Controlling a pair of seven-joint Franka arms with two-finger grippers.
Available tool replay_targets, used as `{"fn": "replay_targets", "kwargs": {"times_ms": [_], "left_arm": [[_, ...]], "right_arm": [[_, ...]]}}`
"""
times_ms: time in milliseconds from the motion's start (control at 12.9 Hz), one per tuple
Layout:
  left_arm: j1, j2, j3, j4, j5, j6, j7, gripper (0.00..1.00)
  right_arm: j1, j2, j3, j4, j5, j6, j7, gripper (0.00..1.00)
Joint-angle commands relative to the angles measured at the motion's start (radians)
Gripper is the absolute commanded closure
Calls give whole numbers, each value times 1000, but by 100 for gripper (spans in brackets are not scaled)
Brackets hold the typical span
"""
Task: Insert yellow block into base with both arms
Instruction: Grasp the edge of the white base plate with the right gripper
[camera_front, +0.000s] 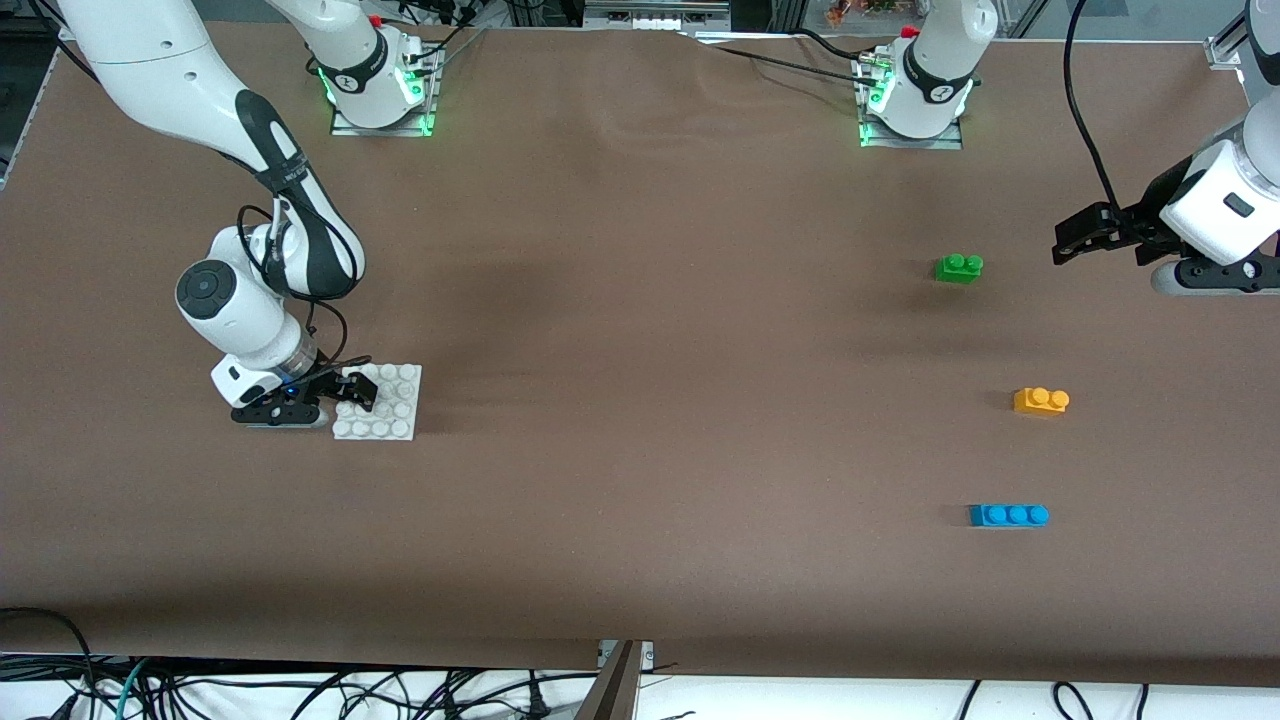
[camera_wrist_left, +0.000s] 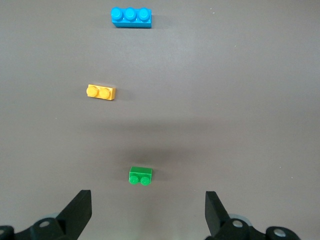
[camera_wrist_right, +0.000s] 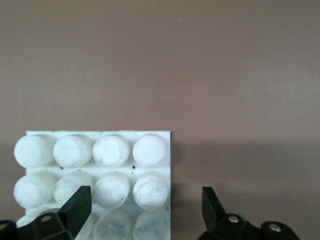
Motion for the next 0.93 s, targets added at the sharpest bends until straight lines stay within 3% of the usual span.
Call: {"fn": "replay_targets", "kwargs": {"times_ms": [0,387,852], "left_arm": [[13,11,-7,27,-27,-27,2,0],[13,11,-7,27,-33,-29,2,0],[13,11,-7,27,-33,-29,2,0]], "right_arm": [[-10,34,11,22,11,-5,-2,2],[-12,36,11,42,13,-8,-2,17],[-10,44,14,42,11,-5,-5,17]]}}
